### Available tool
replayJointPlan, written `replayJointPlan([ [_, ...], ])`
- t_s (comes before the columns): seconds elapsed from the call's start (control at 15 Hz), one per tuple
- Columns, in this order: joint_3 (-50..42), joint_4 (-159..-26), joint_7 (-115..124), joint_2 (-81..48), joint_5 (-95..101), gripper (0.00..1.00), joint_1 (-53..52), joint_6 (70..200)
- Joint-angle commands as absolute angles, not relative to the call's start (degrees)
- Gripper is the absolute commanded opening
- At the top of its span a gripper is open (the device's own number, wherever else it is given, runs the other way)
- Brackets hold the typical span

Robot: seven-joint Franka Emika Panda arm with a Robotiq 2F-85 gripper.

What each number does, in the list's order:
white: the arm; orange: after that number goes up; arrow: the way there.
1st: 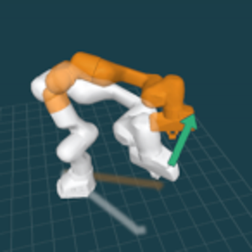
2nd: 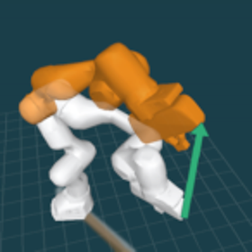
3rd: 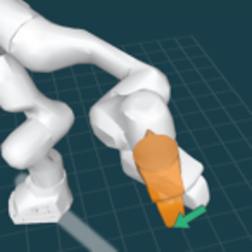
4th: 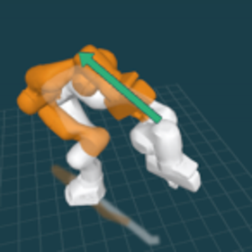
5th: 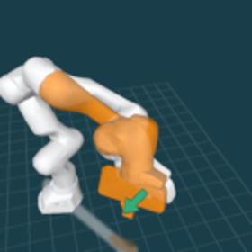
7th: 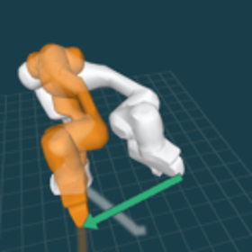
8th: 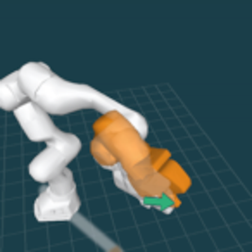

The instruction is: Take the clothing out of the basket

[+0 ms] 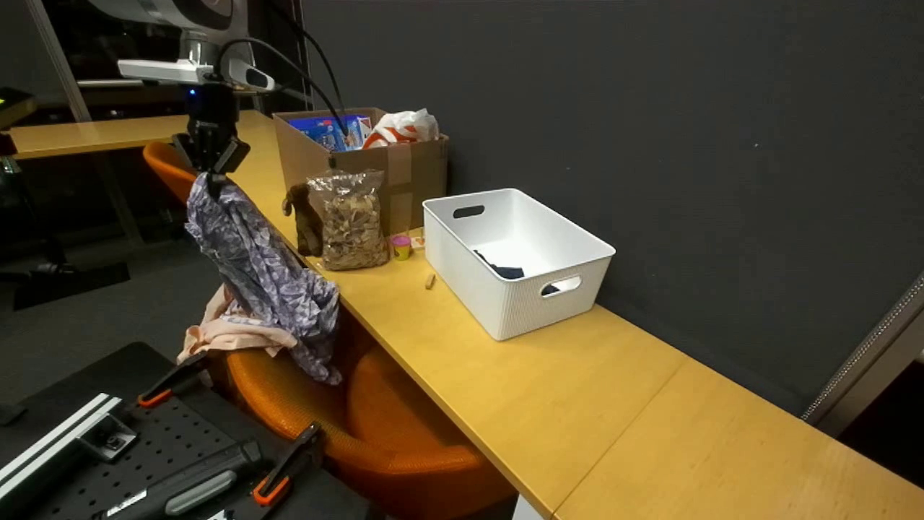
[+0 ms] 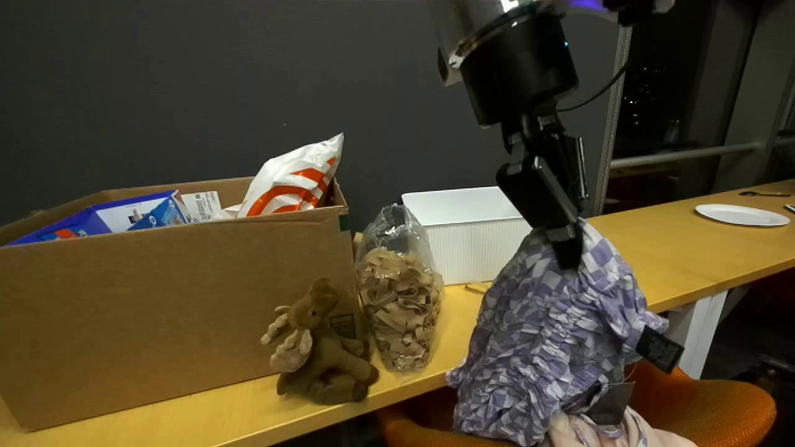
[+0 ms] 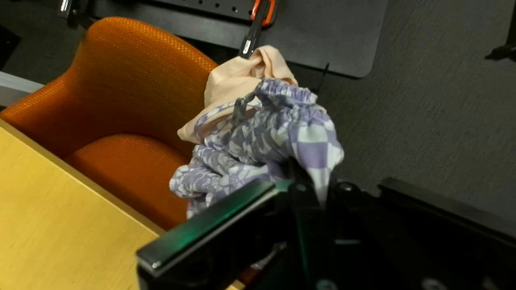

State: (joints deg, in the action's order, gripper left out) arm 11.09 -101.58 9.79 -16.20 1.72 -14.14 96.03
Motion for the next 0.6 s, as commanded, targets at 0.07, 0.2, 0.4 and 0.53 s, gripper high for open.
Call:
replayJointPlan([
  [0.07, 12.0, -95.4, 1.8, -20.8, -4.9, 0.02, -13.1, 87.9],
  [0.2, 11.9, -93.6, -0.4, -22.8, -7.5, 0.02, -12.8, 84.6],
  [0.4, 11.9, -92.0, -1.9, -25.2, -9.5, 0.02, -12.9, 81.1],
  [0.53, 11.9, -92.2, -1.6, -26.7, -9.7, 0.02, -13.7, 79.0],
])
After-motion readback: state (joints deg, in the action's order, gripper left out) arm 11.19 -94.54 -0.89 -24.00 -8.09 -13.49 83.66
